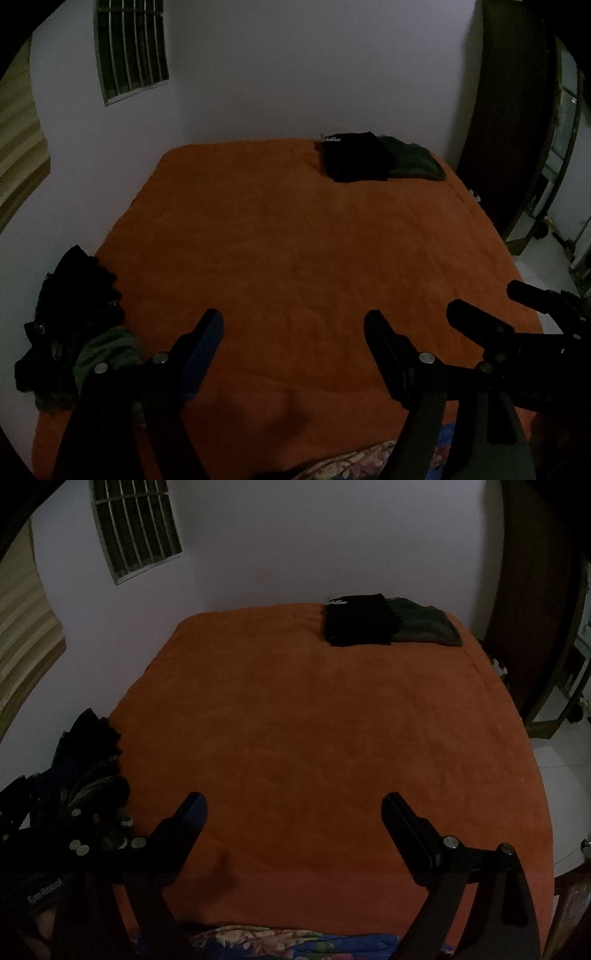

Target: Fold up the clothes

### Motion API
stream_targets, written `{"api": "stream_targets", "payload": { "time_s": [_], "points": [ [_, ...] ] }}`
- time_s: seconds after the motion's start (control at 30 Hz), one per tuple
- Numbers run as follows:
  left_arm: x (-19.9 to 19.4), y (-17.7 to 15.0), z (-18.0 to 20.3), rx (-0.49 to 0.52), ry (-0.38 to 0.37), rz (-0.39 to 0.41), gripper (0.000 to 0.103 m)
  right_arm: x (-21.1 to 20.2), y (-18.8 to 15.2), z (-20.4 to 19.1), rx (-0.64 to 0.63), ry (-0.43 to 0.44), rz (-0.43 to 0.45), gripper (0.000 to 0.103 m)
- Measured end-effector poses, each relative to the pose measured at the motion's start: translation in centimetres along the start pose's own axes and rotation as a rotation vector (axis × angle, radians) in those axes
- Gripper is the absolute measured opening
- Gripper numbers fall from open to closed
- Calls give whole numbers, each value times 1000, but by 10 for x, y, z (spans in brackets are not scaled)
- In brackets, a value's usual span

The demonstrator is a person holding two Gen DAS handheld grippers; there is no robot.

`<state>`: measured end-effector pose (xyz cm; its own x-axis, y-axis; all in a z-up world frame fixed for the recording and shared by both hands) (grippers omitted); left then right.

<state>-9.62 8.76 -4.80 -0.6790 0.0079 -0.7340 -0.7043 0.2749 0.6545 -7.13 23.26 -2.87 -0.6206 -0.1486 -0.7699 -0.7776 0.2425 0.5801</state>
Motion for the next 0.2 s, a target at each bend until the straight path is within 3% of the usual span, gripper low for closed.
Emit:
{"api": "stream_targets", "payload": {
  "time_s": [0.2],
  "points": [
    [0, -1, 2, 0, 1, -6, 80, 1, 1, -4, 2, -3, -1, 95]
  ]
}}
Point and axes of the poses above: each gripper's, at about its wrist camera, not at the fingertips, and x roughly the way its jaws point, z to its right, y to its top, the point moved 4 cm from there along x, roughly the way its jaws point, and after that the axes turned 14 degrees about x, right-handed, at the moved point
